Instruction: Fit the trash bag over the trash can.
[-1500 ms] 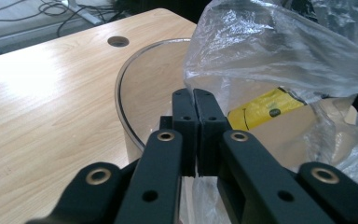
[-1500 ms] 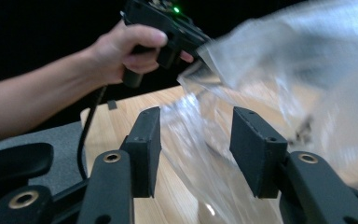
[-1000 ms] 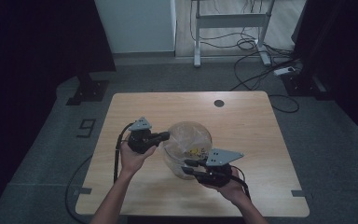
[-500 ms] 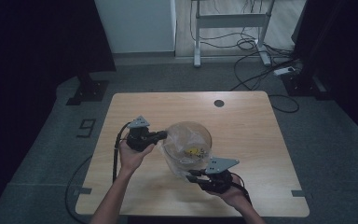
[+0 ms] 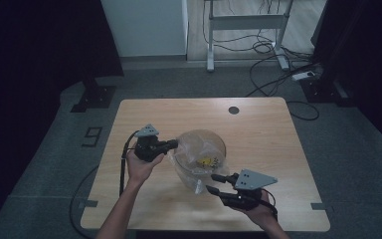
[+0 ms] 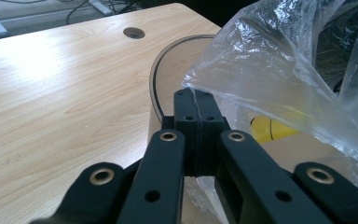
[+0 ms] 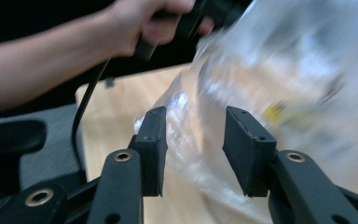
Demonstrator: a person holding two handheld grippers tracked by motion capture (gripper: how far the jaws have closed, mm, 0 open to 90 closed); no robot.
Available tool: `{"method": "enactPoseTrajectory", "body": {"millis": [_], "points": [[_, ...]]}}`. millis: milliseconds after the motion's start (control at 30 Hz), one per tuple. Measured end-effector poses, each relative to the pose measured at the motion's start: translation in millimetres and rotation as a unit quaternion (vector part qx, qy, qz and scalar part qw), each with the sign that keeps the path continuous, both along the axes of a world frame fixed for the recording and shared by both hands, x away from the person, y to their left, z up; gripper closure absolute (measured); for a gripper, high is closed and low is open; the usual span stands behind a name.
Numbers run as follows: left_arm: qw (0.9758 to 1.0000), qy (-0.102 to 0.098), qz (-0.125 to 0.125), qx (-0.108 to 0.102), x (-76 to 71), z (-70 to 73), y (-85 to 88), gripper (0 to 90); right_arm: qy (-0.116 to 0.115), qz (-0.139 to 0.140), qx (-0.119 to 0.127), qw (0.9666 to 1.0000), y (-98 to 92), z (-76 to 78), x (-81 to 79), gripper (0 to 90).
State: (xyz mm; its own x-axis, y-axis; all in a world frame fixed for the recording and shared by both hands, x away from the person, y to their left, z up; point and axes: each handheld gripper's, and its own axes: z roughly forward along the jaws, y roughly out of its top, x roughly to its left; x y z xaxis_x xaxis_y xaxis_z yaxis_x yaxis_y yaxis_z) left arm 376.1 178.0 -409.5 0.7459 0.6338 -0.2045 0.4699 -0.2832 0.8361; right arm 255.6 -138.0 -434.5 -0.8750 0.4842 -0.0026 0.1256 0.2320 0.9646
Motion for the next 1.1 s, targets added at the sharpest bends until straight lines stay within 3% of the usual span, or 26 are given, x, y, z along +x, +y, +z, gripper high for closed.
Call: {"method": "enactPoseTrajectory", "body": {"millis": [133,200,400,467,600,667,900,1100], "points": [[1.0000,-0.002,-0.001,0.000,-1.6,0.2,0.4,89.8,-0.025,-0.042,0.016,0.9987,-14.9,21.6,0.2,56.9],[1.0000,-0.003,0.000,0.000,-1.7,0.0,0.4,89.8,-0.027,-0.058,0.018,0.9978,-21.6,29.8,4.2,56.2],[1.0000,-0.002,-0.001,-0.001,-0.8,-1.5,-1.7,89.8,-0.006,-0.091,0.004,0.9958,-29.0,41.4,29.2,52.9],[1.0000,-0.003,-0.001,-0.001,-0.9,-1.5,-2.5,89.8,0.006,-0.091,-0.006,0.9958,-25.5,40.9,40.0,58.3],[1.0000,-0.006,0.001,-0.004,-0.6,-1.5,0.1,89.8,0.019,-0.101,-0.025,0.9944,-20.4,37.5,53.4,79.8],[1.0000,-0.005,0.004,-0.007,0.3,-1.9,3.1,89.8,0.031,-0.112,-0.011,0.9932,-24.0,34.9,61.9,85.3],[0.9996,-0.009,0.016,-0.022,1.8,-3.3,10.0,89.9,0.055,-0.141,-0.003,0.9885,-32.4,24.1,86.9,89.3],[0.9993,-0.012,0.024,-0.027,5.7,-4.0,13.6,89.9,0.051,-0.153,-0.005,0.9869,-32.9,18.9,100.6,89.4]]}}
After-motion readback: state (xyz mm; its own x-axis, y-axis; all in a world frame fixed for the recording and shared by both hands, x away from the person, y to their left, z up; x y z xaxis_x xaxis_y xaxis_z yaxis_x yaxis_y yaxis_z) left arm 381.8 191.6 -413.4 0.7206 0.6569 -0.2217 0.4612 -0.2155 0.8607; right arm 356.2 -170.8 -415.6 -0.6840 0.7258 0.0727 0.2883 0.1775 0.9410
